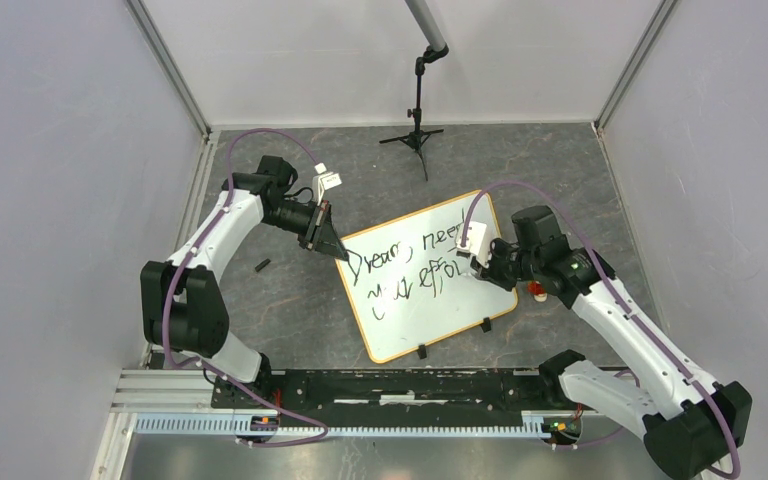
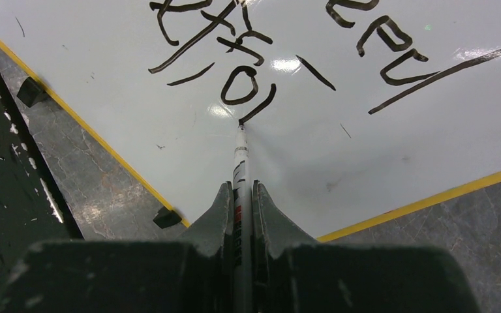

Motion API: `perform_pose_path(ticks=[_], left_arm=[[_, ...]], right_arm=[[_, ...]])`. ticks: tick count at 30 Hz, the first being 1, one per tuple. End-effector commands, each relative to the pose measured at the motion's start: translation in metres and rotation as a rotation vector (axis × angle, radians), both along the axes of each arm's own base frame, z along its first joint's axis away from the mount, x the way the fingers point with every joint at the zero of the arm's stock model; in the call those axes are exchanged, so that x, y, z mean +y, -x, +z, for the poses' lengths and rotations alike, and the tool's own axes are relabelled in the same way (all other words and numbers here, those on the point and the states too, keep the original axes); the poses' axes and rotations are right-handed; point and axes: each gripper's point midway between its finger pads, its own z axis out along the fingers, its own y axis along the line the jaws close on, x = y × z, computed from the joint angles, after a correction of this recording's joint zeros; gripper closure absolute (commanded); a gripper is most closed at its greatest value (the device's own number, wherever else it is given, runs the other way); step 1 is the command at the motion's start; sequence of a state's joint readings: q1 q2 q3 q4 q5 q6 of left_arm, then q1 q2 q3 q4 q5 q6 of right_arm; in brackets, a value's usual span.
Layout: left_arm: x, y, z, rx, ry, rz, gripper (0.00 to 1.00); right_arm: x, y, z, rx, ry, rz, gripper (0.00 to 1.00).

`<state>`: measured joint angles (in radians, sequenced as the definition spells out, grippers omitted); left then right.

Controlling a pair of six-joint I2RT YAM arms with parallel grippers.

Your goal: Write a sentence on the whiteboard

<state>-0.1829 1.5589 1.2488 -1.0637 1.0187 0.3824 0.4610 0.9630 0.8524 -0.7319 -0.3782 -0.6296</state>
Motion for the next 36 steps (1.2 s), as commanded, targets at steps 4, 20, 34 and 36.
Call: perform_pose_path(ticks=[4,20,34,36], left_arm=[[0.005,-0.014,-0.020,-0.050,-0.101,0.001,0.98],[0.006,-0.014,-0.021,-0.053,-0.106,-0.001,0.98],[0.006,-0.014,-0.022,-0.049,-0.104,-0.001,0.98],[0.006,-0.014,-0.022,-0.049,-0.105,-0.001,0.98]], right_arm=[[0.004,-0.009,0.007,-0.022,-0.015,-0.010,1.00],[0.003,-0.036,0.033,-0.103,-0.074,-0.104,1.00],[0.000,-0.021,0.038,-0.083,-0.096,-0.036,1.00],[-0.001,-0.020,0.041,-0.093,-0.098,-0.033,1.00]])
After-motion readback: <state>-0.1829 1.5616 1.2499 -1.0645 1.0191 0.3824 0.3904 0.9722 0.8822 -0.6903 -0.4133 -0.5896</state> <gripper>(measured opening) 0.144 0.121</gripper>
